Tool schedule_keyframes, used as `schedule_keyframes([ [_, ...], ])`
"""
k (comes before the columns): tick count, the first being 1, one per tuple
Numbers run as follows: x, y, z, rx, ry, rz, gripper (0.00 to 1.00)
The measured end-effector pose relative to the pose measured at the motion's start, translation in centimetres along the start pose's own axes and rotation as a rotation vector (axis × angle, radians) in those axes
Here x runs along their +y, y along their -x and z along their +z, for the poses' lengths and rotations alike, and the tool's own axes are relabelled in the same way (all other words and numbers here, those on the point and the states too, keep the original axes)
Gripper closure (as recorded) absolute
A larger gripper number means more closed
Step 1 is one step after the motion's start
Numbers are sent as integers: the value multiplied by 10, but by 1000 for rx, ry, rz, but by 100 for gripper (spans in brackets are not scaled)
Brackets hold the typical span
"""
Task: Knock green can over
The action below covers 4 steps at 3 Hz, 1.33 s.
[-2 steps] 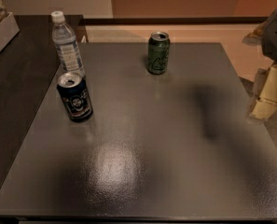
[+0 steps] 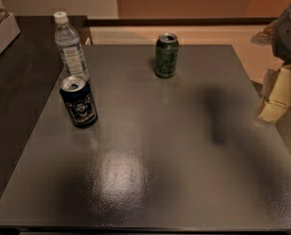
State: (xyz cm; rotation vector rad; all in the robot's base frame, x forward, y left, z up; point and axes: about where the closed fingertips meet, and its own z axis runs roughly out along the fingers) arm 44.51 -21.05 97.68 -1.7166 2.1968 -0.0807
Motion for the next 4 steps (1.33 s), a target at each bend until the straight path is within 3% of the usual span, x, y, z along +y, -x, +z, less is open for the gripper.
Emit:
schedule_keyframes([
  [2,-37,32,28,-150,17,38,0],
  [4,-88,70,62,-284,-29,132,0],
])
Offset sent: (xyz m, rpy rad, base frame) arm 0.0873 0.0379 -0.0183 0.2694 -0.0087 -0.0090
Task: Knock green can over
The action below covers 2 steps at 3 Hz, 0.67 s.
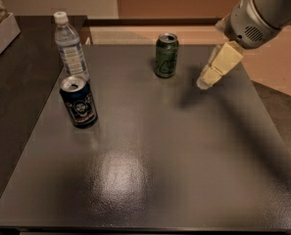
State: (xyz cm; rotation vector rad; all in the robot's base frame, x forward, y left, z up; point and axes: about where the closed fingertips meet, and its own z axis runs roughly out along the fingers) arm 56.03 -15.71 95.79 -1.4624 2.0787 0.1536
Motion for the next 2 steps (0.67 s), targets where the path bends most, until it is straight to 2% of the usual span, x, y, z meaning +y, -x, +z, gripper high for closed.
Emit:
schedule_keyframes([
  [1,-21,15,16,-71,-20,45,0],
  [2,-37,29,35,-134,-18,91,0],
])
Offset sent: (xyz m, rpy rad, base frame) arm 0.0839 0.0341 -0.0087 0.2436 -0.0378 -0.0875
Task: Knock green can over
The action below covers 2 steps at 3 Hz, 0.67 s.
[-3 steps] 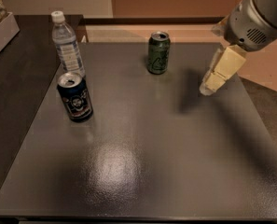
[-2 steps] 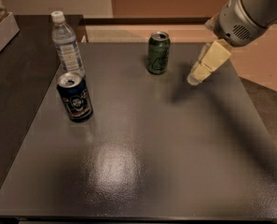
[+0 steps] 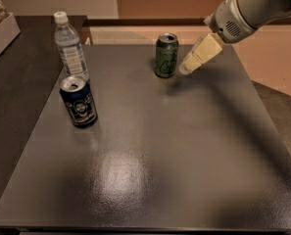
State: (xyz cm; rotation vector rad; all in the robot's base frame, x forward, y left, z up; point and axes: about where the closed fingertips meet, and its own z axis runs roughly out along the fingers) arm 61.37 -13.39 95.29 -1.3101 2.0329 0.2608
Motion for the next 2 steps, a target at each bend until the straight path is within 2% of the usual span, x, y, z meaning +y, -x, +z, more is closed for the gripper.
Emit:
schedule_keyframes([
  [2,-12,14,41,-72,28,49,0],
])
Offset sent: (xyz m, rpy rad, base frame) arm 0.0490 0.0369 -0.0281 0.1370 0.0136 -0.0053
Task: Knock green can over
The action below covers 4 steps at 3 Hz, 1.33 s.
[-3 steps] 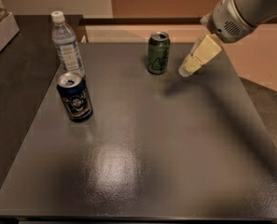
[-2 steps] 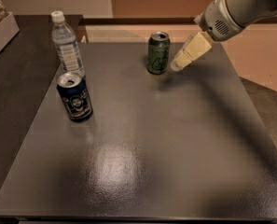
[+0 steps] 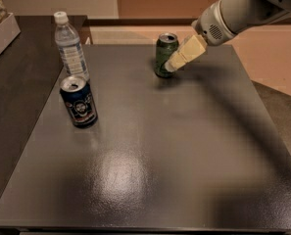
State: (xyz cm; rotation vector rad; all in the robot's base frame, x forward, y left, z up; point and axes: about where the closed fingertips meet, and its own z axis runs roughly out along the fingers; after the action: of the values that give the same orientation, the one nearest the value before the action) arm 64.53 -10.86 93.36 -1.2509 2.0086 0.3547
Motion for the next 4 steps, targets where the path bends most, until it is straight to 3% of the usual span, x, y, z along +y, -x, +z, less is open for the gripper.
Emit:
schedule_keyframes([
  [4,-19,14,59,-67,29,6,0],
])
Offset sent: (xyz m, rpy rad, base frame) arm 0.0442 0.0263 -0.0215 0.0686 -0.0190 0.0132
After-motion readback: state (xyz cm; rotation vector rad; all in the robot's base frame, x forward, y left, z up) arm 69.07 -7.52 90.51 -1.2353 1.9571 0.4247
